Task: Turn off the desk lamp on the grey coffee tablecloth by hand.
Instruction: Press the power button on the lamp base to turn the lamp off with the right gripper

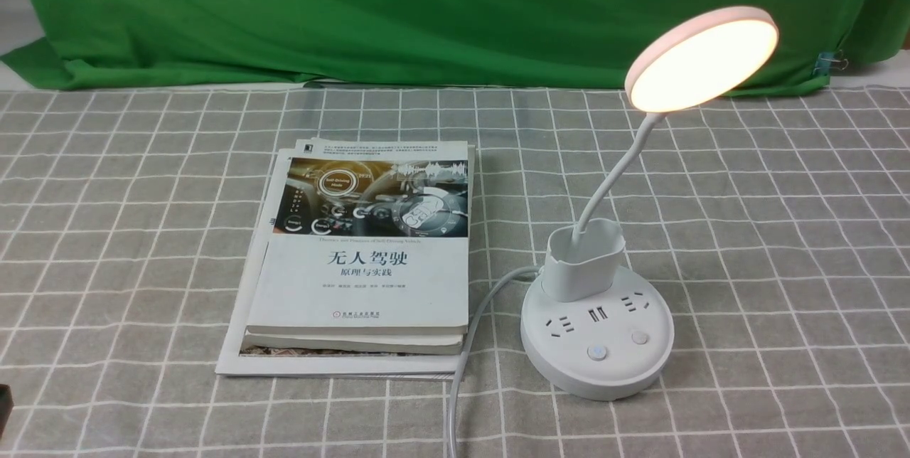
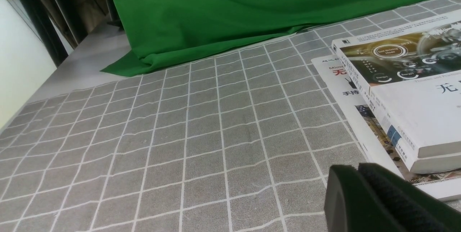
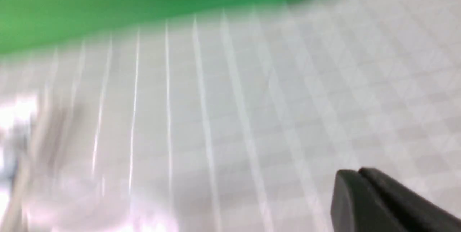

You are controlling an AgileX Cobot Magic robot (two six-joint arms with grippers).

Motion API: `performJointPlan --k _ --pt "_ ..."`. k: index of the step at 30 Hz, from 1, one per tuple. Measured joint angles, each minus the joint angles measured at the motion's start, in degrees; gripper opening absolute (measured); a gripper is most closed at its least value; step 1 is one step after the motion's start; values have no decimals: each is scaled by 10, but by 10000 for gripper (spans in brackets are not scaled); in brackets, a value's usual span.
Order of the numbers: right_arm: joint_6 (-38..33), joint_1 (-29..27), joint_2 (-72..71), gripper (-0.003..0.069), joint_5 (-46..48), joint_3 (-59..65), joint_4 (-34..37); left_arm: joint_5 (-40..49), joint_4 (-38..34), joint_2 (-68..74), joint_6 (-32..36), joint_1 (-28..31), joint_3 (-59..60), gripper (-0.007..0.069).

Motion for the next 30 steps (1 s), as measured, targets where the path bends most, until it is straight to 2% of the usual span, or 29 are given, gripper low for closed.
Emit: performJointPlan --k 3,9,13,19,25,30 --pt "-3 40 59 63 29 0 0 0 0 0 0 0 0 19" --pt "-58 160 178 32 98 -42 0 0 0 0 0 0 0 19" --pt "-67 189 236 34 156 -102 -3 0 0 0 0 0 0 19" --pt "-48 220 287 35 163 -161 -22 0 0 0 0 0 0 19" --pt "22 260 357 35 220 -231 -129 0 0 0 1 0 0 19" --pt "37 261 376 35 214 -250 -141 0 0 0 0 0 0 19"
